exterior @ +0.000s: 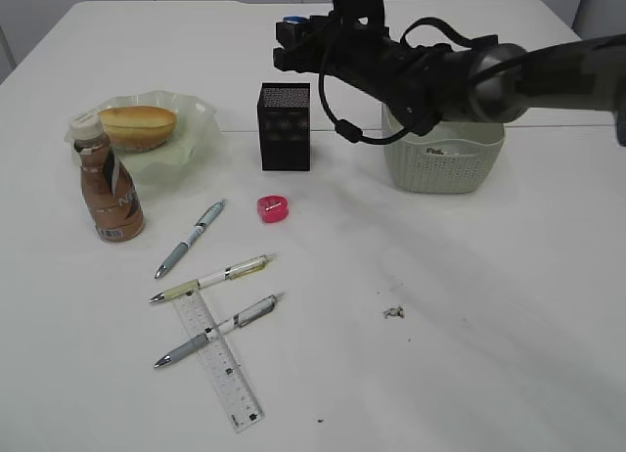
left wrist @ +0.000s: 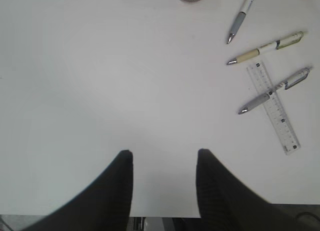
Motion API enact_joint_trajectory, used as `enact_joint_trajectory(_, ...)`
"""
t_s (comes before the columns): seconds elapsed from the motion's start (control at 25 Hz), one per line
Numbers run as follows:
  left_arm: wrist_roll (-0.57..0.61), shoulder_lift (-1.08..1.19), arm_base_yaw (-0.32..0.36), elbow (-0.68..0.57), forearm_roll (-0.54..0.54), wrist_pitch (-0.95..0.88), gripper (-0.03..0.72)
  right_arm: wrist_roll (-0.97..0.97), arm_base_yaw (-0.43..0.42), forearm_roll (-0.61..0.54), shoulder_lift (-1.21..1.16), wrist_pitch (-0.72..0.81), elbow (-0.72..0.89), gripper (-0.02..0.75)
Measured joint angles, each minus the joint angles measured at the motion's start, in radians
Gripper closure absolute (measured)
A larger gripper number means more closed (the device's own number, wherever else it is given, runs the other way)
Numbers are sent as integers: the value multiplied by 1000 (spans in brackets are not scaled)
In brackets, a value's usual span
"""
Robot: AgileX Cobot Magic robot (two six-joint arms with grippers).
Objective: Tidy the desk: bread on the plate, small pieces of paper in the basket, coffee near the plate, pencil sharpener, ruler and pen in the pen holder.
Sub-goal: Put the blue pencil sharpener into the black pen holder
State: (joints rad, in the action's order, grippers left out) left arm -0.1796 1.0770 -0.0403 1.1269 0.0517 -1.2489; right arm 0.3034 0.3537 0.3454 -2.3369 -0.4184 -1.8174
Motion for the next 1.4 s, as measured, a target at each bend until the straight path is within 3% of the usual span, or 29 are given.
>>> enact_joint_trajectory(0.44, 0, 0, 0, 0, -4, 0, 381, 12, 0, -10, -145, 11, -191, 395)
enact_joint_trajectory(1.4, 0, 0, 0, 0, -4, 0, 381, 43, 0, 11, -226, 15, -262, 395)
